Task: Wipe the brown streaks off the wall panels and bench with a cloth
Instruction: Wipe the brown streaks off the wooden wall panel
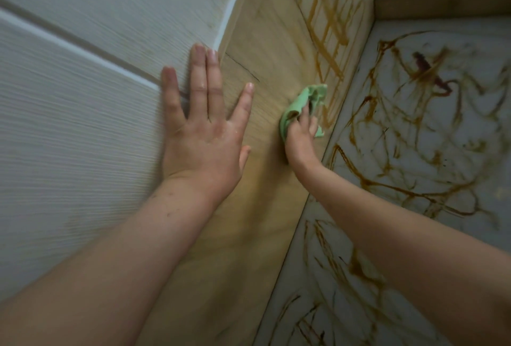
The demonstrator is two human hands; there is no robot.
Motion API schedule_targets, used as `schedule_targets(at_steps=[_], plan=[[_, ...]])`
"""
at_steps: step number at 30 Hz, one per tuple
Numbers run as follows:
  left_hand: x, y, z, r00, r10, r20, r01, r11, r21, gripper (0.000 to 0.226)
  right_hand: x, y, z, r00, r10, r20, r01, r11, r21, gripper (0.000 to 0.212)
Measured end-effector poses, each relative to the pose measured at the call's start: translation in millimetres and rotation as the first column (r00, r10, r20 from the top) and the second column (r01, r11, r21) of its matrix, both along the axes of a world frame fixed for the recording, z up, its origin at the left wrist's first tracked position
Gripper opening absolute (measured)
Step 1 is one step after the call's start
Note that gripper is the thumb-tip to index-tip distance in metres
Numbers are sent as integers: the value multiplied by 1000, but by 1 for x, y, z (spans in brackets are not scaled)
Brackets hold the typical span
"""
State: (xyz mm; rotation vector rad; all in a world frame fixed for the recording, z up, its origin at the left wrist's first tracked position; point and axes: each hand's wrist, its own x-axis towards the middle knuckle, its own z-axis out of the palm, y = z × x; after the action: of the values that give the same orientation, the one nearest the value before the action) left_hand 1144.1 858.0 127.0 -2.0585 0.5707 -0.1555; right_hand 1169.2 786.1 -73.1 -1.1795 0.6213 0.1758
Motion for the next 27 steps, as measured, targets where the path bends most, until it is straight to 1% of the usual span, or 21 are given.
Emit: schedule_targets(at_steps=[1,3,4,5,6,8,9,10,11,13,15,18,21,25,26,27], plan=[[0,0,0,1000,5,-3,-5,1000,1,95,5,-8,15,995,24,93,-19,998,-52,58],[0,-1,1,1000,20,-13,-20,1000,-10,95,17,-26,45,958,61,280,-15,987,-163,60],[1,-1,2,999,26,-18,-27,999,-18,94,24,-34,53,941,72,330,0,977,-212,60],[0,-1,3,999,31,-22,-31,999,-26,94,31,-39,54,941,83,329,2,968,-252,60],[-1,-1,3,999,34,-23,-34,999,-28,93,38,-43,51,956,79,283,-2,965,-263,59],[0,-1,4,999,40,-24,-41,999,-34,93,46,-46,35,994,59,88,-39,977,-208,58],[0,-1,4,999,45,-30,-46,998,-34,93,44,-46,28,997,80,-15,-82,981,-174,59],[-1,-1,4,998,48,-37,-49,998,-37,94,39,-45,21,988,129,-81,-140,978,-152,60],[-2,-2,4,998,51,-44,-53,998,-43,94,32,-44,16,976,190,-108,-204,969,-140,62],[-4,-5,5,997,64,-46,-66,996,-53,95,15,-46,14,951,292,-98,-302,947,-109,67],[-5,-10,4,995,97,-37,-98,994,-47,99,8,-51,24,936,344,-75,-351,930,-111,69],[-7,-19,4,988,146,-44,-149,987,-67,100,15,-58,53,951,310,14,-302,935,-187,72],[-8,-24,2,984,162,-77,-169,981,-91,91,30,-72,90,955,263,135,-208,924,-321,69],[-6,-23,-3,983,164,-83,-174,976,-130,83,60,-88,128,901,215,376,-50,915,-401,63],[-5,-24,-5,982,165,-87,-177,974,-141,82,69,-92,132,889,201,412,-13,909,-416,62],[-4,-25,-7,981,173,-91,-185,972,-146,82,80,-96,130,891,189,414,7,904,-428,61]])
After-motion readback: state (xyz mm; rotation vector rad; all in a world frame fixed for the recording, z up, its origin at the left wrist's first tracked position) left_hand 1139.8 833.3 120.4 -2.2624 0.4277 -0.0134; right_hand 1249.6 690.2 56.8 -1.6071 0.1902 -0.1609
